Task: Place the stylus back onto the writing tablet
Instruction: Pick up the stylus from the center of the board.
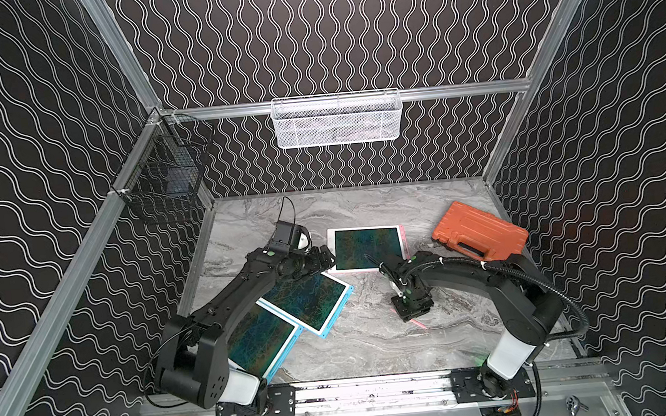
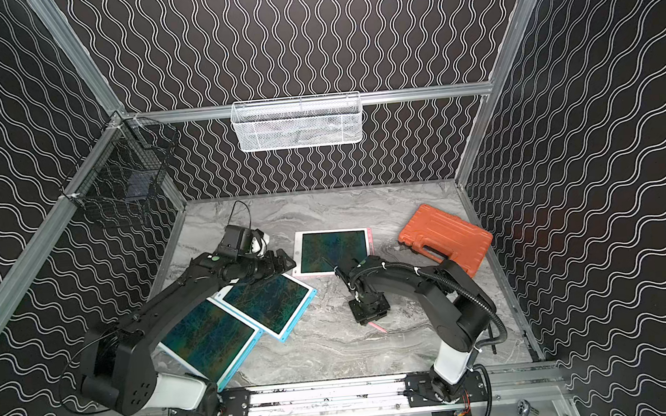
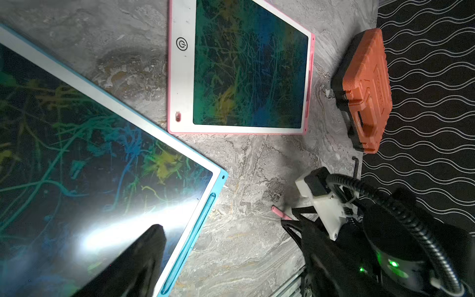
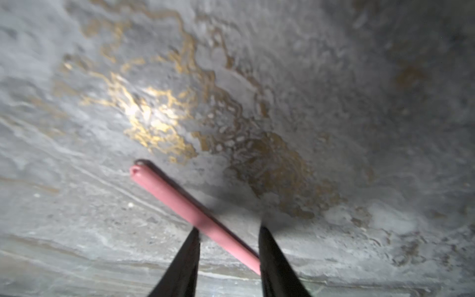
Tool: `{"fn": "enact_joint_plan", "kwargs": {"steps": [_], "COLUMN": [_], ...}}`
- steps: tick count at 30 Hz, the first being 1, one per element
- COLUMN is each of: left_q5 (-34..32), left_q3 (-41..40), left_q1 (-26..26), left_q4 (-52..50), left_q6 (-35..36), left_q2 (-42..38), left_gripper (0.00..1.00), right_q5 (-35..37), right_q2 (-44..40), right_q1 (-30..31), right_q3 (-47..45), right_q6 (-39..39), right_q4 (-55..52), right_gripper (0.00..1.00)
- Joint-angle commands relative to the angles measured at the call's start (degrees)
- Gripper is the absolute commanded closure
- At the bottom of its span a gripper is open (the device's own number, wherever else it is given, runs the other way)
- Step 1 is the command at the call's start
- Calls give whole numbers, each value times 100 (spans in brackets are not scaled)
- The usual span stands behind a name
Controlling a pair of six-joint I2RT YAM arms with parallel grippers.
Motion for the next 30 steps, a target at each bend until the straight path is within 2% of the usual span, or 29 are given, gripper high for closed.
{"fn": "enact_joint_plan", "kwargs": {"steps": [1,7,15,24,27,30], "left_q5": [-95,-137,-192,-217,-227,-245], "left_q3": [-75,-268,-332,-341,-406,-461], "left_q1": [-6,-50,-112,-121,-120,-120], "left_q4": [29,62,51,172,174,154], "left_q6": [-26,-99,-96,-158,-151,-125], "left_q2": [-68,-209,-353,-441,-507,-561], "left_gripper": [13,14,14,15,15,15], "right_q5": [-184,253,389,448,456,405], "right_q2": [96,103,192,250,280,246], "right_q1": [105,475,627,630,637,641], "right_q3": [-239,-297,-517,-422,-428,-464], "right_q6": [130,410,693,832,875,935], "right_q4": [160,142,321,317,332,386], "right_gripper": [68,76,89,94,100,100]}}
